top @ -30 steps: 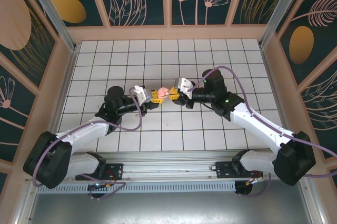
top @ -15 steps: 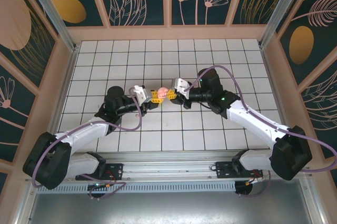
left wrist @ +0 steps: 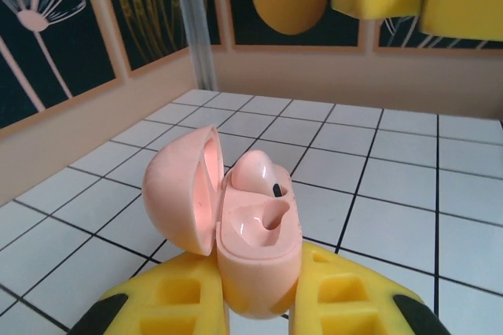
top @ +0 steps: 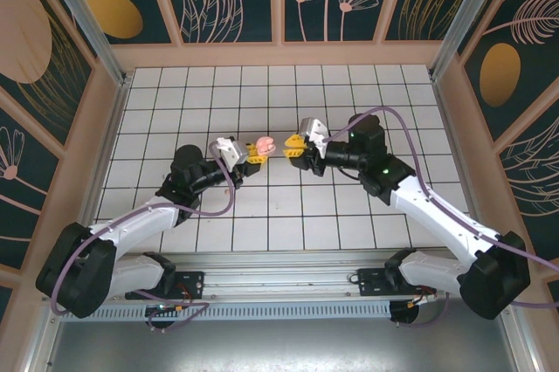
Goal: Insert wireless bluetooth earbuds into charging case
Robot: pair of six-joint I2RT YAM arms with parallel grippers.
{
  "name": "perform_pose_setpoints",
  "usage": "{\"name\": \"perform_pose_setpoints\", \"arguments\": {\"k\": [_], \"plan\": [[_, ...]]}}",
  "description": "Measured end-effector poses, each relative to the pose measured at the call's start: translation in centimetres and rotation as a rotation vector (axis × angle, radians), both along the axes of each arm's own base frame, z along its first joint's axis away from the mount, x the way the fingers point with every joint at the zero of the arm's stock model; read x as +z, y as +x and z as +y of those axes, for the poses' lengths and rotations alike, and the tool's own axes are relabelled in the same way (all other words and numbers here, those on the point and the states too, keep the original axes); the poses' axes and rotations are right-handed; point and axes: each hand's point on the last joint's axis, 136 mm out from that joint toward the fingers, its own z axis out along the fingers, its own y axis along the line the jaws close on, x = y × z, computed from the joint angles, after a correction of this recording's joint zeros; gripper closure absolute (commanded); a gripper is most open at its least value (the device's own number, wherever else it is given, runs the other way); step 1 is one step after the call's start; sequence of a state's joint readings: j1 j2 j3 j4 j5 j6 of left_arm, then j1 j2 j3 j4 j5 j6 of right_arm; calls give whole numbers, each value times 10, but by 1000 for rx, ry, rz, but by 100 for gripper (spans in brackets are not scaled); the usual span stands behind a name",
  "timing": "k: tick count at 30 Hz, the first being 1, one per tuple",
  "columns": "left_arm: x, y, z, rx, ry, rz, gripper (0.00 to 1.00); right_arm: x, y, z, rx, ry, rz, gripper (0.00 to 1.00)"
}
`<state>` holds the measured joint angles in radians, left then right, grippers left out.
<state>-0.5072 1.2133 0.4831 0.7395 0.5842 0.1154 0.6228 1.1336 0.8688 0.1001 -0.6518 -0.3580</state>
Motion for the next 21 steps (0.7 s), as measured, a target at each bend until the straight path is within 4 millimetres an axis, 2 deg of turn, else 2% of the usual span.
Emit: {"name": "perform_pose_setpoints", "arguments": {"k": [2, 7, 11, 14, 17, 21], "plan": [[-2, 7, 9, 42, -21, 25, 84, -2, 4, 1, -29, 1, 54, 72], [-20, 29, 48, 205, -78, 125, 85, -10, 20, 14, -126, -36, 196, 72], [-34, 47, 81, 358, -128, 209, 85, -19, 33, 38, -195, -91, 315, 71], [-39, 57, 104, 457, -182, 261, 85, -34, 37, 60, -214, -168, 355, 69], [-46, 65, 128, 550, -243, 311, 85, -56, 29, 79, -171, -270, 326, 67], [-60, 71, 153, 643, -306, 387, 85, -89, 9, 89, -18, -417, 209, 65]]}}
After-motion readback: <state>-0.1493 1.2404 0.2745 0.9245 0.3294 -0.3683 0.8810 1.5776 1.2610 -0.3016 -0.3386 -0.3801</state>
